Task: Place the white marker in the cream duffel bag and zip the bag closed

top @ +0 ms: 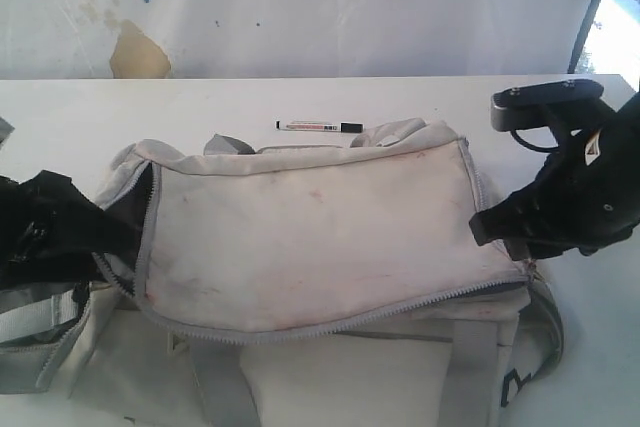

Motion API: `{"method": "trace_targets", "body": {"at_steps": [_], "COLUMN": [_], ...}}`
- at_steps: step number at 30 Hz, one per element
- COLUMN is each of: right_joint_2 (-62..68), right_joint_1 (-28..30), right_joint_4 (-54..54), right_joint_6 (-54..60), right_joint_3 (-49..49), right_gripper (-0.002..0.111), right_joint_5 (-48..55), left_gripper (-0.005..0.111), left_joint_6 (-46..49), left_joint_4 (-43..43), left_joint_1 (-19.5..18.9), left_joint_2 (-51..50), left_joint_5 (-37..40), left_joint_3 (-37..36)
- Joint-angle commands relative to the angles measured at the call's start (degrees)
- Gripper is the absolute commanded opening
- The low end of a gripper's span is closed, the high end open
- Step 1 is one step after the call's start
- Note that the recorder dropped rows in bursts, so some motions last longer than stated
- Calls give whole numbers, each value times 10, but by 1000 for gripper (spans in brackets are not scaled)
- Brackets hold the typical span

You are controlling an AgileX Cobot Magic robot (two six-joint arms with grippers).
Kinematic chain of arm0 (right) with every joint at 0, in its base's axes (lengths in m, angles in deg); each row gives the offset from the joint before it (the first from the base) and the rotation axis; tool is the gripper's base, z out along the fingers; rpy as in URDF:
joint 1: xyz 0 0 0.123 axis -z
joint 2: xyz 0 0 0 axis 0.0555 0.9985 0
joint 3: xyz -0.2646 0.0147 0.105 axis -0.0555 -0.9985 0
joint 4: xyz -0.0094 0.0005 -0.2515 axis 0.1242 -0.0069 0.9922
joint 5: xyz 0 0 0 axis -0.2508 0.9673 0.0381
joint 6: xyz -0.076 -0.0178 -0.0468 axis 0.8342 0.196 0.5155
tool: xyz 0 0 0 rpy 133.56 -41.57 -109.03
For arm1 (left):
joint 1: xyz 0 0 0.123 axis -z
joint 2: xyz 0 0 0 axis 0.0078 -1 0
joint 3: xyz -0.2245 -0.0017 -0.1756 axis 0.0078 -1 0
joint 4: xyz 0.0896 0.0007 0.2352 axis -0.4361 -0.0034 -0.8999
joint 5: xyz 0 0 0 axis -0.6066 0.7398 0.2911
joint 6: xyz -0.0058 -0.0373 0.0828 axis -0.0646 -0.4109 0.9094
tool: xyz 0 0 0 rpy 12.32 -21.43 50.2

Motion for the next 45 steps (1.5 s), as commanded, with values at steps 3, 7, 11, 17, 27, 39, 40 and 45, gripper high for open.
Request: {"method": "trace_targets", "body": {"at_steps": [3, 7, 11, 17, 27, 39, 40, 45], "right_joint_2": [-6, -6, -6, -6, -6, -6, -6, -6], "right_joint_1": [4, 4, 4, 4, 4, 4, 4, 4], "right_joint_4": [-69, -113, -120, -123, -123, -123, -123, -123], "right_joint_6": [8, 20, 20, 20, 23, 23, 23, 23], "right_joint_3": [0, 0, 0, 0, 0, 0, 0, 0], "right_gripper": [41, 41, 41, 41, 41, 41, 41, 41], "right_joint_5": [14, 2, -6, -24, -35, -33, -33, -38], "left_gripper": [73, 73, 73, 72, 39, 35, 41, 72], "left_joint_6": [5, 67, 181, 430, 557, 555, 555, 564], "left_joint_4": [-151, -152, -144, -151, -183, -177, -166, -162], "left_joint_1": [-1, 0, 3, 103, 206, 222, 222, 226], "left_joint_2": [26, 42, 51, 55, 55, 55, 55, 55], "left_joint_5": [28, 51, 112, 116, 31, -12, -19, -69], "left_joint_3": [99, 113, 113, 101, 54, 54, 54, 53]}}
